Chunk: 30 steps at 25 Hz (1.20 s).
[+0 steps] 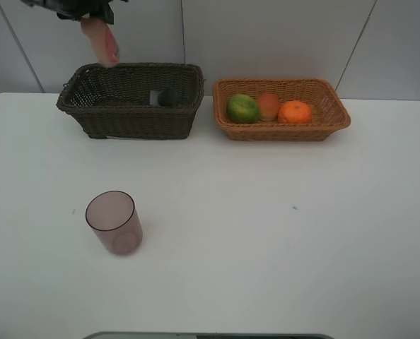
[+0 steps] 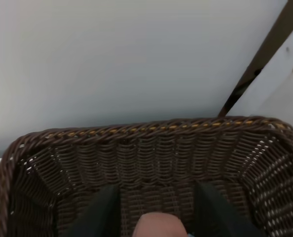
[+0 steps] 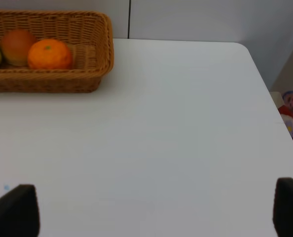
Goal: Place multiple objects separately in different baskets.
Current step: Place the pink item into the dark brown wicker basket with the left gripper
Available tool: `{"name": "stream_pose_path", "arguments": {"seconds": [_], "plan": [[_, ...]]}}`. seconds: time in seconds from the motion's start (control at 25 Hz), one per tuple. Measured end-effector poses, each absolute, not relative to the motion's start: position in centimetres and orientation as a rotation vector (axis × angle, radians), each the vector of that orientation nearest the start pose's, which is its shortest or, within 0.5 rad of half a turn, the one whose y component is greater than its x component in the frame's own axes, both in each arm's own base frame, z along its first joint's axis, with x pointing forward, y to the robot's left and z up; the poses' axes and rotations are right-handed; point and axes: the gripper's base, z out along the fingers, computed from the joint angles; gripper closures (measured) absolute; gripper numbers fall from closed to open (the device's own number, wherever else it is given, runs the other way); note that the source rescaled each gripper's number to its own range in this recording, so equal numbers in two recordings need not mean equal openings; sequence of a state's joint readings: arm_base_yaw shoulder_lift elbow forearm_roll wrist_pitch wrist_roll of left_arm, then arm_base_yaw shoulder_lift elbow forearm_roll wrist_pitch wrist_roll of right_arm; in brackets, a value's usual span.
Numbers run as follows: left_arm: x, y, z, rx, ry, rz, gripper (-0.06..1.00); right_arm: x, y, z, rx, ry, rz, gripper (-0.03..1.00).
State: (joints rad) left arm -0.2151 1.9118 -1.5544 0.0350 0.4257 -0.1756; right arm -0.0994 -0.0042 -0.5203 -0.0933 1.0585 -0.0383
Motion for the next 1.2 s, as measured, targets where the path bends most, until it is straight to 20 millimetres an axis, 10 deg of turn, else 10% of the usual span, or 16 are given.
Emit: {"name": "stream_pose_path", "arguments": {"seconds": [0.44,1.0,1.2], "plan": [[46.5,-9.6,18.7,0.203,2.364,-0.050,0.54,-0.9,-0.7,28.3,0.067,2.019,-0.199,-0.03],[46.9,-9.8,17.4,0.202,2.356,-0.062,0.54,-0.9,-0.7,28.3,0.067,2.019,-0.199,-0.03],[46.9,-9.8,17.8,0.200,2.346,-0.065,0.10,-0.9,-0.7,28.3,0.067,2.019,-0.199,-0.03]]}}
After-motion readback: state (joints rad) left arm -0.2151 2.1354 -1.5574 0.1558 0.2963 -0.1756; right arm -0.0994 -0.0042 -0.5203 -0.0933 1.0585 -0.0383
